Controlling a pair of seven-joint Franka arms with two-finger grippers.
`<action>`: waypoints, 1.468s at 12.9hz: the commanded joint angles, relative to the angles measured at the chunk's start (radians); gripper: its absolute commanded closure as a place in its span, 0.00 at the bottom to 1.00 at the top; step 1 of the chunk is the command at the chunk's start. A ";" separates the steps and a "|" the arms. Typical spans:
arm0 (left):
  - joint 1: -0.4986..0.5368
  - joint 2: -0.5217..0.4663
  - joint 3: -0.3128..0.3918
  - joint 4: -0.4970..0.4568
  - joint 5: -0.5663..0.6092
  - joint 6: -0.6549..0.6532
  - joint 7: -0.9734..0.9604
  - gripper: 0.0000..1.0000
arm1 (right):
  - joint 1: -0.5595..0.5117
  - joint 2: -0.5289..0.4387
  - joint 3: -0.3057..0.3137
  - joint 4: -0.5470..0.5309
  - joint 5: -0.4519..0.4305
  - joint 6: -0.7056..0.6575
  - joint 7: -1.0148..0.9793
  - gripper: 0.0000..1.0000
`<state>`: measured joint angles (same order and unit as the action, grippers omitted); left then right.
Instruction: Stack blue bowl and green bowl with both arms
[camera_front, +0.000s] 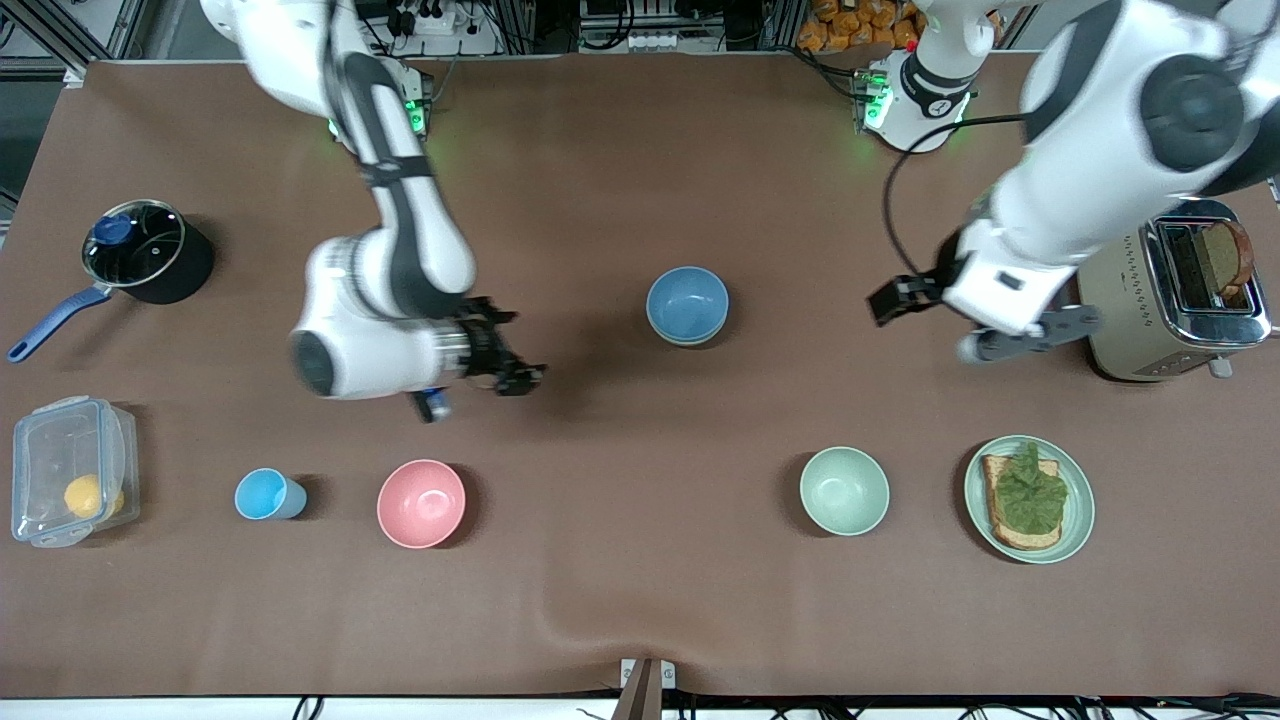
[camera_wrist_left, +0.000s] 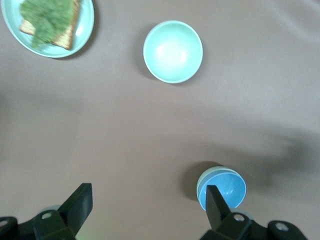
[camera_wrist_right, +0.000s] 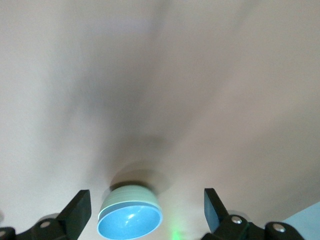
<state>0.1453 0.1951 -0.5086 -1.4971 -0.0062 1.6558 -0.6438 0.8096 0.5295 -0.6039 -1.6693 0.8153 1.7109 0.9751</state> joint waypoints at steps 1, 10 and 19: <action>0.020 -0.066 -0.008 0.008 0.025 -0.053 0.025 0.00 | -0.018 -0.063 -0.046 -0.010 -0.099 -0.043 -0.112 0.00; -0.176 -0.166 0.353 0.003 0.026 -0.128 0.289 0.00 | -0.462 -0.302 0.082 0.085 -0.528 -0.152 -0.675 0.00; -0.165 -0.180 0.466 0.005 -0.014 -0.151 0.378 0.00 | -0.734 -0.468 0.369 0.103 -0.749 -0.093 -0.989 0.00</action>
<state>-0.0166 0.0457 -0.0677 -1.4818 -0.0015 1.5274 -0.3001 0.1083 0.1229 -0.3283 -1.5625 0.1282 1.6078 -0.0076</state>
